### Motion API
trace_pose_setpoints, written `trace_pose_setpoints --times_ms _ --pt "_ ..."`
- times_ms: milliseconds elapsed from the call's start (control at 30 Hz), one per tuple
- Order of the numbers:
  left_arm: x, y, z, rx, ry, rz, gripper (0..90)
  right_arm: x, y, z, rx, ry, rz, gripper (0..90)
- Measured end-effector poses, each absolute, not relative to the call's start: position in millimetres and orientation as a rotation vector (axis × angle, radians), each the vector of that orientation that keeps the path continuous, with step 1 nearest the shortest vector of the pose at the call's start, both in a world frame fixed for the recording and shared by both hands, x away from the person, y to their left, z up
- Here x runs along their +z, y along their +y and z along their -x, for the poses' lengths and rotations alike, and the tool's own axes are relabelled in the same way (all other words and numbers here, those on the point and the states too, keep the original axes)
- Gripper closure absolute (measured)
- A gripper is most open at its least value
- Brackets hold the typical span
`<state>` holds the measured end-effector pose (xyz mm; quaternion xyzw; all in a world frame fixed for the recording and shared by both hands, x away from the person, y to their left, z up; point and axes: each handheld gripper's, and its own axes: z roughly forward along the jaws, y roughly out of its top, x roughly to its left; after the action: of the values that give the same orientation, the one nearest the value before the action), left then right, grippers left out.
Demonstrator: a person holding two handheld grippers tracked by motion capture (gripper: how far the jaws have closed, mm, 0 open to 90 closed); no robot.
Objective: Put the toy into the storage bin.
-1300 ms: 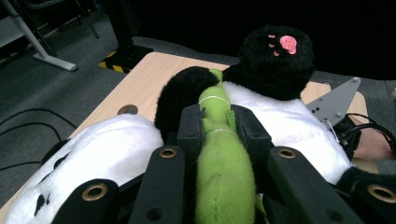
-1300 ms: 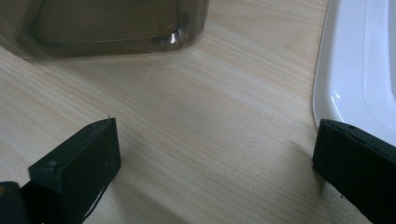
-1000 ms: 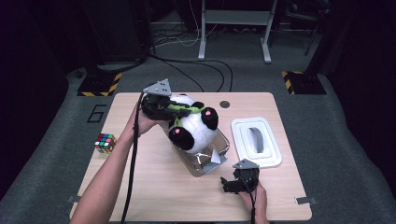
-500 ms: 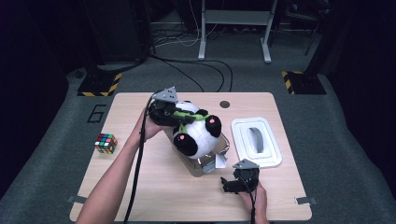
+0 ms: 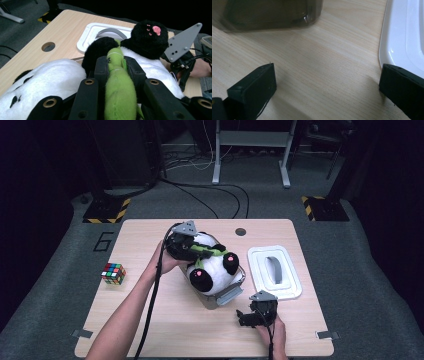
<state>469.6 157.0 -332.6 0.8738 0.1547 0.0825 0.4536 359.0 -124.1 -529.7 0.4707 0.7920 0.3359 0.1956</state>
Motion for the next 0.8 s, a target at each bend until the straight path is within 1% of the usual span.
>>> trace_pose_setpoints --times_ms 100,367,467,500,533,600,633,733,800 --pt "-332.5 154.6 -468.8 0.241 0.379 -2.149 74.4 -529.7 -124.1 -358.9 0.943 2.222 -1.318 0.4" --pt "-342.4 144.9 -469.3 0.230 0.377 -2.201 73.2 -529.8 -124.0 -359.0 0.940 2.217 -1.318 0.4" --pt "-346.1 142.5 -469.2 0.221 0.386 -2.216 70.9 -529.8 -124.0 -359.0 0.941 2.217 -1.318 0.3" --pt "-346.1 142.5 -469.2 0.221 0.386 -2.216 68.5 -529.8 -124.0 -359.0 0.941 2.217 -1.318 0.4" --pt "-347.1 141.5 -468.8 0.219 0.401 -2.219 62.2 -529.9 -124.0 -359.0 0.941 2.217 -1.317 0.4" --pt "-345.4 143.3 -468.4 0.212 0.418 -2.203 55.9 -529.8 -123.9 -358.9 0.941 2.217 -1.319 0.4" --pt "-344.4 144.2 -467.9 0.217 0.433 -2.196 49.4 -529.8 -123.9 -358.8 0.941 2.217 -1.320 0.4" --pt "-340.7 148.0 -464.8 0.238 0.457 -2.178 37.3 -529.8 -123.8 -358.7 0.941 2.217 -1.322 0.4" --pt "-337.4 152.8 -463.7 0.229 0.472 -2.158 27.7 -529.8 -123.9 -358.7 0.941 2.218 -1.321 0.4"
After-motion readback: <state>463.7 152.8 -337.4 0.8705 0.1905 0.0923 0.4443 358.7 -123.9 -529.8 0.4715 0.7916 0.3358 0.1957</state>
